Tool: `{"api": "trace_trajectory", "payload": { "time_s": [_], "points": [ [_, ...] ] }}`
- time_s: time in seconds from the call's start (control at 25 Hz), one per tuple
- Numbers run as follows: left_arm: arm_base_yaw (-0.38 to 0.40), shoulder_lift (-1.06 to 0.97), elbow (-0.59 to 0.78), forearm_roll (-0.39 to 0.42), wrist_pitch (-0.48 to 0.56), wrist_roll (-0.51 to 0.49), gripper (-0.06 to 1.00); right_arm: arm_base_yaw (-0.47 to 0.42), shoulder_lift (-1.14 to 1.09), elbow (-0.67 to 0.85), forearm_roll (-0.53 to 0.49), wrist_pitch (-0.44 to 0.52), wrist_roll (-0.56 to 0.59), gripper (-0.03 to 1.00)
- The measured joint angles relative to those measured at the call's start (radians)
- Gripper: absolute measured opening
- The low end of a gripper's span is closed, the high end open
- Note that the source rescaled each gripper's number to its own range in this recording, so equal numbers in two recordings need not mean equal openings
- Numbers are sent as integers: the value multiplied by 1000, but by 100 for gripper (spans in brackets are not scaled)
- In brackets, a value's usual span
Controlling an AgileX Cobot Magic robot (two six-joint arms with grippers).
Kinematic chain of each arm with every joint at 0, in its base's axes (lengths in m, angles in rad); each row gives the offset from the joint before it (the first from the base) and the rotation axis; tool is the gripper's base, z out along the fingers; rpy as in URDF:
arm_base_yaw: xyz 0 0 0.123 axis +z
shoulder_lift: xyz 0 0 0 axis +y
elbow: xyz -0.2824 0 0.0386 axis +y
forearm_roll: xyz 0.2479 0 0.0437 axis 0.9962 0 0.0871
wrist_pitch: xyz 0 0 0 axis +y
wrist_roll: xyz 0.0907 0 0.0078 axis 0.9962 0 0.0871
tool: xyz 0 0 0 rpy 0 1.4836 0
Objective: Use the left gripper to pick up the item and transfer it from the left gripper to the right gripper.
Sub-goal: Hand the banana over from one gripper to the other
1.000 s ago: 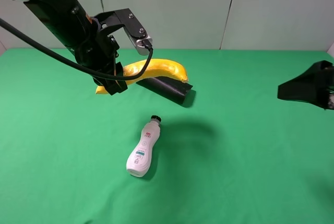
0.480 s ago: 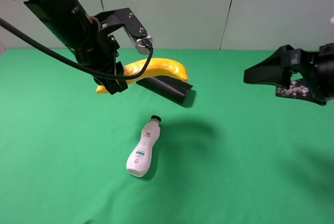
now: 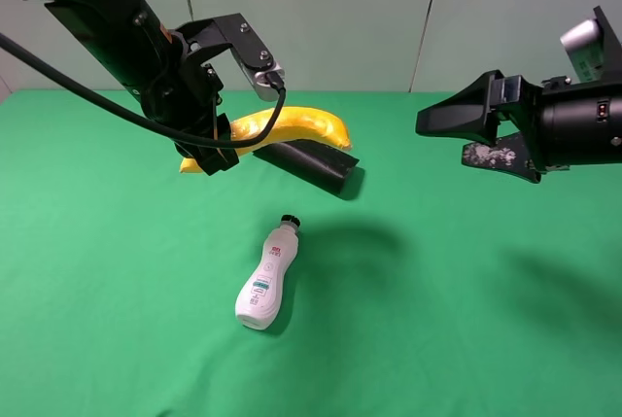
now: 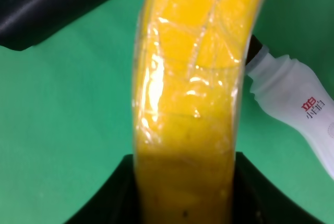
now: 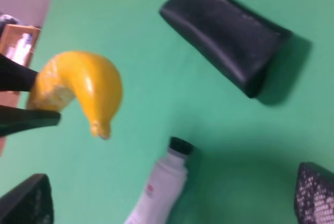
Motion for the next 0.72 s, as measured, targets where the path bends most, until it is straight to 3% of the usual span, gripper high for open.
{"api": "trace_trajectory", "payload": {
  "time_s": [0.2, 0.72],
  "points": [
    [0, 0, 0, 0, -15, 0, 0, 0, 68, -34, 62, 51, -85, 100],
    [0, 0, 0, 0, -62, 0, 0, 0, 316, -220, 140, 190, -134, 100]
  ]
}}
